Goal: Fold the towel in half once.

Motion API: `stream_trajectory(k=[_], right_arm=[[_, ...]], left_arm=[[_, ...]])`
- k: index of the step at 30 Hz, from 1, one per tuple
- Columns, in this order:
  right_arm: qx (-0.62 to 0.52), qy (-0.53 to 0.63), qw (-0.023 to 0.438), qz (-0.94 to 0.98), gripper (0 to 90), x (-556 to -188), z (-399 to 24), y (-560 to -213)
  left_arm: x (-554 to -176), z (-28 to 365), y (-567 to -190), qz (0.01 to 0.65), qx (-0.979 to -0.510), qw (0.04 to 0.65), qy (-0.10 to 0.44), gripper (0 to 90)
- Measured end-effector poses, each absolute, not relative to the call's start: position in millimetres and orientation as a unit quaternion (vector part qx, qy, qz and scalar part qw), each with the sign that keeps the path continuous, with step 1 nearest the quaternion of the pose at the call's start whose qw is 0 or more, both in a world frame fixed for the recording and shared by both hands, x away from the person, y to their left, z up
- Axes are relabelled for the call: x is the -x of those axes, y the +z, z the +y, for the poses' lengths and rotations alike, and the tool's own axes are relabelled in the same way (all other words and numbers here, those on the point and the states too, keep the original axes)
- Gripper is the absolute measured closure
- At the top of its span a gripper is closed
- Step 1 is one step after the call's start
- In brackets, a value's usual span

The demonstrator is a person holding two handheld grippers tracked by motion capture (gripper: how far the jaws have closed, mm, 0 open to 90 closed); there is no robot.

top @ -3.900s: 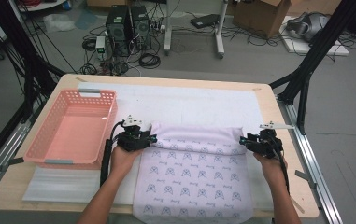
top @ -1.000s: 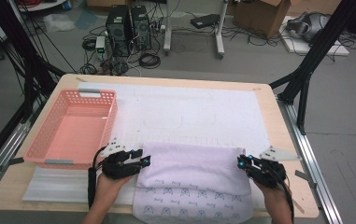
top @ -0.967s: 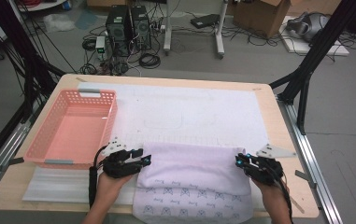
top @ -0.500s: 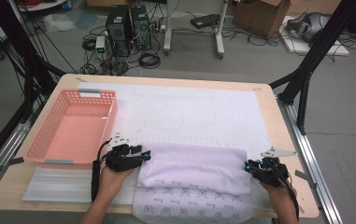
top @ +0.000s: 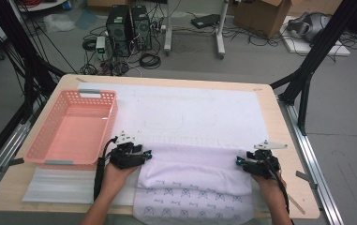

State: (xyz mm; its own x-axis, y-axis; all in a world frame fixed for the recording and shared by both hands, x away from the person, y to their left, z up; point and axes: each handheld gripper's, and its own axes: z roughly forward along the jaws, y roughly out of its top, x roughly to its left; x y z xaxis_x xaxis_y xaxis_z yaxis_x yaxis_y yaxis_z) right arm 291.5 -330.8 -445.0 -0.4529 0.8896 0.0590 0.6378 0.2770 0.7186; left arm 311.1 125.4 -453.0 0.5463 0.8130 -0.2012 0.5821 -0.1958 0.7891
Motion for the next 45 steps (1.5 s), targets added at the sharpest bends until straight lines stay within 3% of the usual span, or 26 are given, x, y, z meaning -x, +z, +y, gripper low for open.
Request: stream_trajectory(k=[1, 3, 4, 5, 13, 22, 35, 45], right_arm=[[-0.491, 0.352, 0.181, 0.776, 57.4, -290.4, -331.4, -445.7], [-0.49, 0.364, 0.168, 0.774, 71.8, -289.2, -332.4, -446.1], [-0.484, 0.372, 0.156, 0.777, 84.4, -289.1, -332.5, -446.4], [-0.482, 0.374, 0.151, 0.778, 84.5, -288.0, -330.3, -446.7], [-0.466, 0.392, 0.172, 0.775, 87.0, -298.3, -333.7, -435.8], [-0.463, 0.401, 0.208, 0.763, 86.9, -353.0, -342.3, -405.0], [-0.468, 0.396, 0.202, 0.764, 86.8, -414.2, -339.8, -404.2], [-0.478, 0.387, 0.206, 0.761, 86.7, -432.4, -334.4, -420.7]], left_arm=[[-311.3, 125.1, -452.9, 0.461, -0.761, 0.436, 0.133, 58.9], [-311.7, 125.4, -453.1, 0.465, -0.76, 0.432, 0.138, 69.2], [-312.2, 125.6, -453.6, 0.454, -0.766, 0.439, 0.123, 75.4], [-311.1, 123.3, -453.1, 0.447, -0.771, 0.435, 0.129, 85.3], [-325.4, 120.1, -434.3, 0.463, -0.747, 0.456, 0.14, 87.2], [-379.6, 119.7, -410.6, 0.485, -0.728, 0.461, 0.148, 87.1], [-418.8, 124.7, -428.9, 0.519, -0.702, 0.466, 0.143, 87.1], [-422.6, 124.3, -435.6, 0.519, -0.697, 0.472, 0.149, 86.9]])
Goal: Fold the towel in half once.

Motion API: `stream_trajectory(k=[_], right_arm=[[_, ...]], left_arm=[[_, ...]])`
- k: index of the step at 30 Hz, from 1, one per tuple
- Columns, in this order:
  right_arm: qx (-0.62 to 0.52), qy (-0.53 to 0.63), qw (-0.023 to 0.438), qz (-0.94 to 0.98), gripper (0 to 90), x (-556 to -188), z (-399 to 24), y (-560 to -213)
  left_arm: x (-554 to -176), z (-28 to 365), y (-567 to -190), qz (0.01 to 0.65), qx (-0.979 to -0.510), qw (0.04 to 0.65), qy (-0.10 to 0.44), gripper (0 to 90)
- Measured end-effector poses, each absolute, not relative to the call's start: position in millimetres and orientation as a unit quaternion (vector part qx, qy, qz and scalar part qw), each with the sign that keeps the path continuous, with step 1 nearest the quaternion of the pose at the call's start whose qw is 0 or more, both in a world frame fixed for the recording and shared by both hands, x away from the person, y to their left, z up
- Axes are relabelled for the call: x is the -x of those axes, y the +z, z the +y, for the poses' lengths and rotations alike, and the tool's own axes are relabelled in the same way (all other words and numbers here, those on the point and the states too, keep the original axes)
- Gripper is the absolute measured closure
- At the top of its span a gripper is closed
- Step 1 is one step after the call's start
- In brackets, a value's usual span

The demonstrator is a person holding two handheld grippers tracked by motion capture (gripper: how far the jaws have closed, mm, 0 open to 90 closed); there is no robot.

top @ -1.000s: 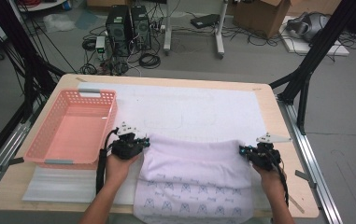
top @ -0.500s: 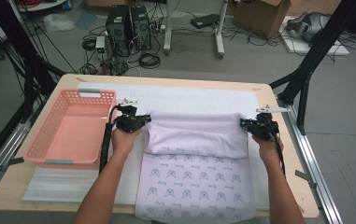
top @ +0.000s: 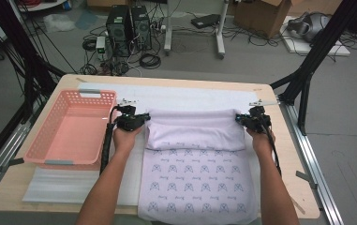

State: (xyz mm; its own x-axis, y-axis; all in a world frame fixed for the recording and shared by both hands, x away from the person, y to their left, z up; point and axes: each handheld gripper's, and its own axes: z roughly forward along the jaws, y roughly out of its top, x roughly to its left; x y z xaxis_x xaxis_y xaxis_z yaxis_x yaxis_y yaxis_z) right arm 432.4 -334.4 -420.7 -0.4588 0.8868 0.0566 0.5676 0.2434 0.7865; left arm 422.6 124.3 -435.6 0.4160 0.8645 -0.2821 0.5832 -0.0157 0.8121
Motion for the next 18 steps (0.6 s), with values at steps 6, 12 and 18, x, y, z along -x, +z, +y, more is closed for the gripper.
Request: stream_trajectory(k=[6, 12, 18], right_arm=[[-0.5, 0.393, 0.2, 0.746, 67.9, -428.4, -338.1, -417.5], [-0.501, 0.402, 0.194, 0.742, 65.6, -411.9, -342.6, -401.8], [-0.498, 0.402, 0.171, 0.749, 64.5, -394.2, -348.0, -399.1]], left_arm=[[-416.0, 125.1, -432.9, 0.509, -0.701, 0.481, 0.132, 61.8], [-399.8, 126.3, -430.7, 0.49, -0.708, 0.496, 0.112, 56.3], [-384.9, 124.2, -434.5, 0.477, -0.722, 0.493, 0.089, 56.1]])
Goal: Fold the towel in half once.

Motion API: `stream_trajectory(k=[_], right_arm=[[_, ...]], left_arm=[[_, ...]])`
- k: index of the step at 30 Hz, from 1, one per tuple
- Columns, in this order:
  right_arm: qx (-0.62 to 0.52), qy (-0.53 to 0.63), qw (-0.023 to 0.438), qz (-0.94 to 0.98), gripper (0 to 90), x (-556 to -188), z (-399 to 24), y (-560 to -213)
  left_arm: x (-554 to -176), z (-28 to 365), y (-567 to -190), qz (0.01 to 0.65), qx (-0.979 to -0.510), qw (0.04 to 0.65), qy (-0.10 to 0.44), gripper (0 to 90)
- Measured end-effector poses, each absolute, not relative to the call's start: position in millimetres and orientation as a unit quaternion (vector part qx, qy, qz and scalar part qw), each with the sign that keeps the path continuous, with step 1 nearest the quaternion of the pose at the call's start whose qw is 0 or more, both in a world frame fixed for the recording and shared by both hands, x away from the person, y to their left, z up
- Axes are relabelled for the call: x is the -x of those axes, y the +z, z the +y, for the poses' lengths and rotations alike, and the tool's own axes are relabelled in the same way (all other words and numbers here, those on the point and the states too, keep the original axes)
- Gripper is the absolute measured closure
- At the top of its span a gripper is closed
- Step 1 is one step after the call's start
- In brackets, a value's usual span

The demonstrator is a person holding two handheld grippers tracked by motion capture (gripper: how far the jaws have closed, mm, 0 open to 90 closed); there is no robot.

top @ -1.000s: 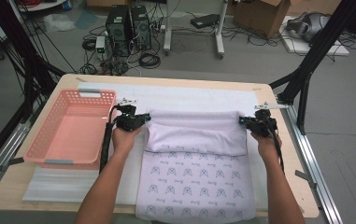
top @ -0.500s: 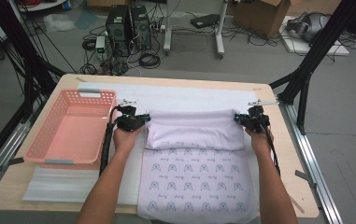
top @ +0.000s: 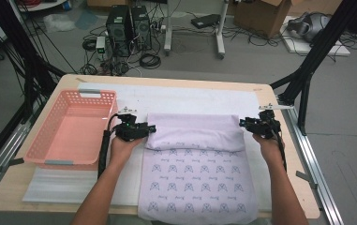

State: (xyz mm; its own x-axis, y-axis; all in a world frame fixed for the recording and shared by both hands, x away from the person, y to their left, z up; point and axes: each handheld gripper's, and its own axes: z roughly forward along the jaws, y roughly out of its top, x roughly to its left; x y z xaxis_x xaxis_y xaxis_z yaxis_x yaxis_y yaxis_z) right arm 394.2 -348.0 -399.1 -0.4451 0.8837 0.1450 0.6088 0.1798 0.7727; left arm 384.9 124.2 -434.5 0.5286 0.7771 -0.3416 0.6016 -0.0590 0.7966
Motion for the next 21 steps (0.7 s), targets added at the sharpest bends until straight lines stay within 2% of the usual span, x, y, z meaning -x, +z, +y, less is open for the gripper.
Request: stream_trajectory(k=[2, 5, 7, 8, 9, 11, 21], right_arm=[[-0.499, 0.398, 0.146, 0.756, 61.9, -390.3, -348.4, -400.8], [-0.493, 0.397, 0.142, 0.761, 62.3, -382.4, -345.4, -403.1], [-0.489, 0.384, 0.14, 0.771, 65.0, -378.5, -342.9, -408.2], [-0.49, 0.378, 0.138, 0.773, 69.0, -376.8, -342.0, -411.2], [-0.489, 0.376, 0.138, 0.775, 77.4, -375.5, -342.2, -413.0], [-0.485, 0.38, 0.144, 0.775, 84.2, -368.9, -343.4, -415.7], [-0.47, 0.4, 0.159, 0.77, 84.7, -333.6, -352.5, -416.1]], left_arm=[[-380.8, 123.1, -439.0, 0.477, -0.728, 0.487, 0.08, 56.9], [-375.4, 120.7, -444.8, 0.473, -0.733, 0.483, 0.073, 61.4], [-371.1, 117.3, -447.9, 0.463, -0.747, 0.471, 0.072, 75.3], [-369.6, 115.8, -448.3, 0.461, -0.752, 0.465, 0.077, 82.8], [-366.6, 115.0, -448.1, 0.459, -0.753, 0.463, 0.086, 84.2], [-362.3, 115.0, -444.2, 0.452, -0.756, 0.464, 0.09, 85.2], [-328.3, 124.6, -430.5, 0.415, -0.746, 0.508, 0.116, 85.5]])
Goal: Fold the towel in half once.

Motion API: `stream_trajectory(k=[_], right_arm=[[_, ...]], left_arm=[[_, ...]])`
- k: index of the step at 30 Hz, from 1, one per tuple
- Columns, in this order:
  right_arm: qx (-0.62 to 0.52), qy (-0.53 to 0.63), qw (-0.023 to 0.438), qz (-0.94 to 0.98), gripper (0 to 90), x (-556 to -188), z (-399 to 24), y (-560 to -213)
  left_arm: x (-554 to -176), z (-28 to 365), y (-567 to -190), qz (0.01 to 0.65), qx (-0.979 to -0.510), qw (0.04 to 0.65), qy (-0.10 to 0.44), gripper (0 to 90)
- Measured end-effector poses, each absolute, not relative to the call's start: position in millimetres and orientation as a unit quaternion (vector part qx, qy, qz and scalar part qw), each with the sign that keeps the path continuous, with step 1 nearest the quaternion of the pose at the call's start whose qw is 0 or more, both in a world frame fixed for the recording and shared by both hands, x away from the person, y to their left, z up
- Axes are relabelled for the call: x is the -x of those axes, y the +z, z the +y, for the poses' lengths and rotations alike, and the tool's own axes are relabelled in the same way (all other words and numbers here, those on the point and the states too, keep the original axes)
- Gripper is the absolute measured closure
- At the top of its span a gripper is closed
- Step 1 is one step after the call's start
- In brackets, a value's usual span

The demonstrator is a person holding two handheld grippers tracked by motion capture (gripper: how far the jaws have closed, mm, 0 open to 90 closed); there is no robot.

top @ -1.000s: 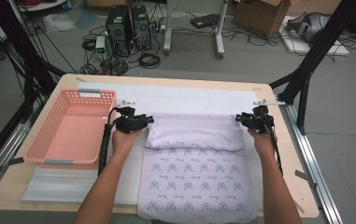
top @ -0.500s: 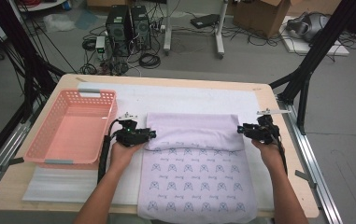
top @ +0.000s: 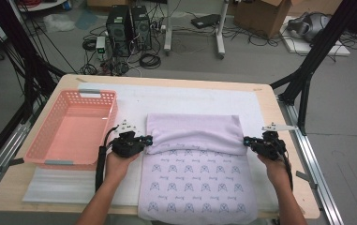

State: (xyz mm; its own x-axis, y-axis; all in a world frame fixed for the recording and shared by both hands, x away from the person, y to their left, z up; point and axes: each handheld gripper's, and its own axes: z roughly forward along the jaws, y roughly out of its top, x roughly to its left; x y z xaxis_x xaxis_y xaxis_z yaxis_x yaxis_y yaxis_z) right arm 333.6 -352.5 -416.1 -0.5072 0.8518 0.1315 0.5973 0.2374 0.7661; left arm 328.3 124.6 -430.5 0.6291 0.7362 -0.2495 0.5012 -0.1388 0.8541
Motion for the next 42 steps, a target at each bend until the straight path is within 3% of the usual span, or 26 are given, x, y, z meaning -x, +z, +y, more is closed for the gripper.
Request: stream_trajectory(k=[17, 40, 42], right_arm=[[-0.44, 0.429, 0.187, 0.766, 85.1, -251.7, -355.8, -416.7], [-0.423, 0.431, 0.19, 0.775, 85.6, -175.9, -360.1, -427.4], [-0.422, 0.43, 0.189, 0.776, 85.5, -171.4, -361.0, -428.5]], left_arm=[[-247.9, 136.6, -439.2, 0.374, -0.739, 0.547, 0.12, 85.6], [-203.7, 144.1, -449.0, 0.36, -0.75, 0.544, 0.11, 85.3], [-202.2, 143.8, -449.3, 0.36, -0.748, 0.547, 0.108, 82.1]])
